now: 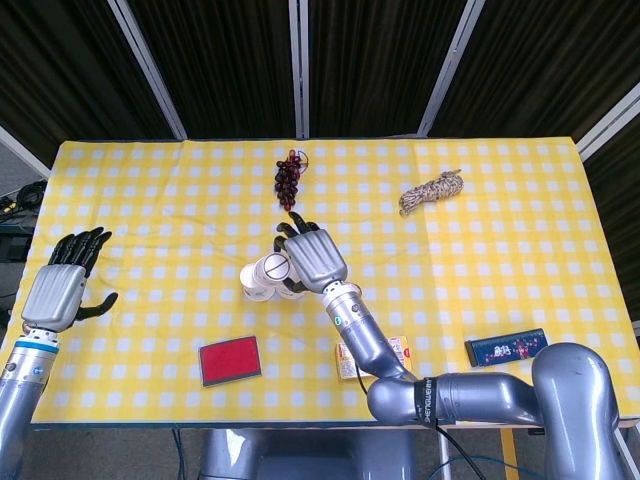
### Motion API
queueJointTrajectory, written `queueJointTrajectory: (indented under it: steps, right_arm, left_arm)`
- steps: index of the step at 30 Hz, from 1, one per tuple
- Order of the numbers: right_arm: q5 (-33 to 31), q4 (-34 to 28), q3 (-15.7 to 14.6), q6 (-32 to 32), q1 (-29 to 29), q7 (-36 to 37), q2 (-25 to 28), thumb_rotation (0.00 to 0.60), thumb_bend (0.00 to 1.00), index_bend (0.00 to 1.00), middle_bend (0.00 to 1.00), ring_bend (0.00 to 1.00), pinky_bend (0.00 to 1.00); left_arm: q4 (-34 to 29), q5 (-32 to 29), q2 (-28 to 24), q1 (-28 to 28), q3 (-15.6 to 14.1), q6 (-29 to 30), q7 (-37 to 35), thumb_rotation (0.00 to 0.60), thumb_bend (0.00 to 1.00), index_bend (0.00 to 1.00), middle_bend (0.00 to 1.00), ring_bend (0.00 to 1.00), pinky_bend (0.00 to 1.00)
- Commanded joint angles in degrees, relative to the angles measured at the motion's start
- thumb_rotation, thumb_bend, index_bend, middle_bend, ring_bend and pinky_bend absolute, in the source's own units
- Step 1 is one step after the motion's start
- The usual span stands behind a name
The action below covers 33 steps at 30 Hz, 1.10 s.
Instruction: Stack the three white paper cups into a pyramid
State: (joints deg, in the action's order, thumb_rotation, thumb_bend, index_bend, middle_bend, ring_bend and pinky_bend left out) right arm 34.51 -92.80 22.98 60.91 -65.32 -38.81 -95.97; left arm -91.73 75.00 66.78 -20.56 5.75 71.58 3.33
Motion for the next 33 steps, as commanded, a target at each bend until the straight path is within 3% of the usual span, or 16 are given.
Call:
queueJointTrajectory:
  steps: [1,14,25,33]
  right_arm:
    - [0.0,0.6,0.2,-0.1,-0.4,0.5,-0.6,0.6,0.22,0.54,0.2,0.0,0.24]
    - [-0.4,4.1,-1.2,0.3,-2.0,-0.6,-2.5,0.6,0.2,0.46,0.14,0.0,0.19]
    - [-3.7,-1.1,-1.8,1.8,-2.1,-3.2,-0.4,0.6,0.16,0.17,0.01,0.0,0.15]
    - [-2.0,-5.5,-2.9,7.8,-0.1,-5.6,4.1,0.6,0.16,0.13,0.0,0.0,0.12]
  left_arm:
    - [0.1,-0.1,0.0,0.0,0.1,-0.2,-0.1,0.6,0.3,0.0,0.0,0.0,0.0]
    - [0.0,-0.8,-0.5,-0.1,0.4,-1.6,-0.4,0.6,0.3,0.0,0.0,0.0,0.0]
    - [0.3,-1.7,-0.5,0.0,0.9,-1.9,-0.1,0.6,0.3,0.0,0.0,0.0,0.0]
    - [0.3,-1.7,-0.6,0.4,1.2,-1.3,-0.2,0.6,0.3,0.0,0.0,0.0,0.0]
